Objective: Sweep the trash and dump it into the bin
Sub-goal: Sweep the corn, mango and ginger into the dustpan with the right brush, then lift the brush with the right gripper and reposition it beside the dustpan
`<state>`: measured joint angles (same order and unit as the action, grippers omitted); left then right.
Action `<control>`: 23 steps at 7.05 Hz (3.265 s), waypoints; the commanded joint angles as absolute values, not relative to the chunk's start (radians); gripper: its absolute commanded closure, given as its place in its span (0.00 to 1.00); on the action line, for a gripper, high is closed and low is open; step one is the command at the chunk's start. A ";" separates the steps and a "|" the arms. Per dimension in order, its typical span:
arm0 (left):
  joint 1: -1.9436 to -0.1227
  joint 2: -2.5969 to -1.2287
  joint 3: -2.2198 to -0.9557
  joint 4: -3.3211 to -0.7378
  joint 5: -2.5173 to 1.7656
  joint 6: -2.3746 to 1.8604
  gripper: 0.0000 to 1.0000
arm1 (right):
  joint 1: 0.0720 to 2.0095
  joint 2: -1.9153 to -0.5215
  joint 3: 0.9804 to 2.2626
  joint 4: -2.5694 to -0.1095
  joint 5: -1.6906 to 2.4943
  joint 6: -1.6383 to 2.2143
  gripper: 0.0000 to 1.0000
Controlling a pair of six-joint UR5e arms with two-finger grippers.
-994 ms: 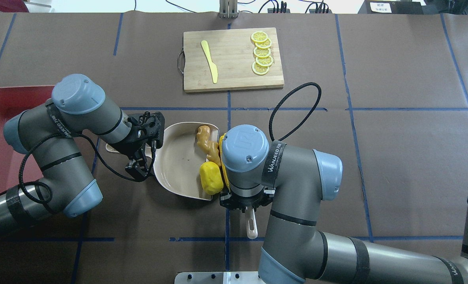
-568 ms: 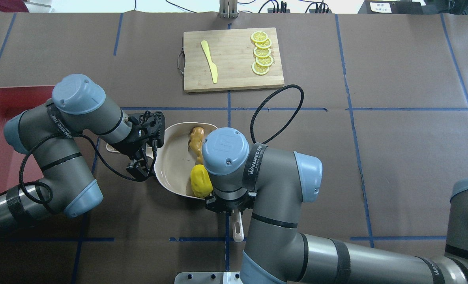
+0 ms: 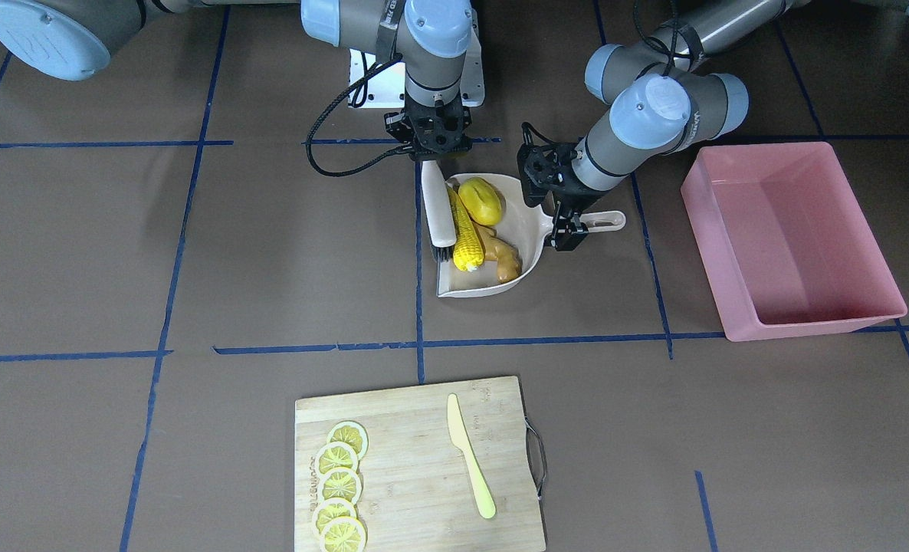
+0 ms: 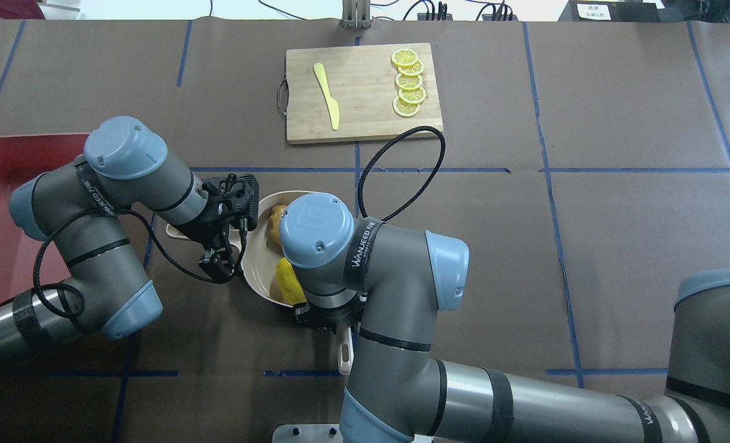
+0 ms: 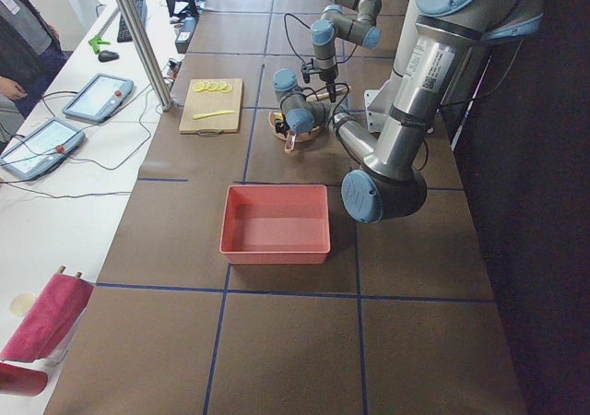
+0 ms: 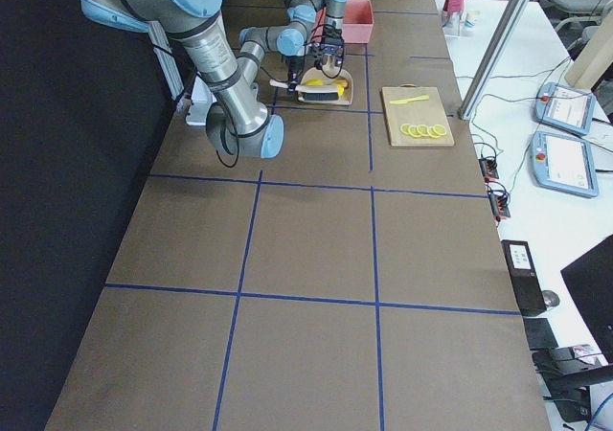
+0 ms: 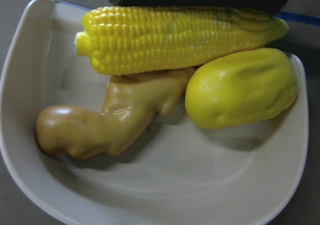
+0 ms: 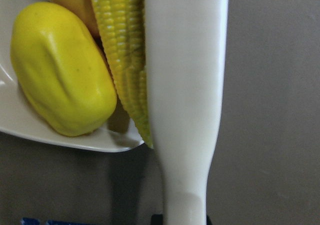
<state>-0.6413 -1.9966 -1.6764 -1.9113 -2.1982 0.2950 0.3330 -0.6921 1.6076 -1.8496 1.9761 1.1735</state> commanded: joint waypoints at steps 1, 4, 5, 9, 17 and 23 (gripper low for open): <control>-0.641 -1.997 -1.678 -1.911 -2.198 0.295 0.01 | 0.330 -0.641 1.548 -1.845 1.977 1.173 1.00; -0.640 -1.997 -1.677 -1.911 -2.198 0.295 0.01 | 0.331 -0.629 1.531 -1.775 1.980 1.204 1.00; -0.638 -1.996 -1.675 -1.911 -2.198 0.295 0.01 | 0.333 -0.629 1.532 -1.775 1.980 1.206 1.00; -0.638 -1.993 -1.674 -1.911 -2.198 0.295 0.01 | 0.412 -0.641 1.548 -1.786 2.045 1.207 1.00; -0.644 -1.980 -1.680 -1.908 -2.198 0.296 0.01 | 0.471 -0.730 1.680 -1.859 2.063 1.206 1.00; -0.660 -1.968 -1.680 -1.907 -2.197 0.308 0.01 | 0.488 -0.788 1.759 -1.859 2.065 1.203 1.00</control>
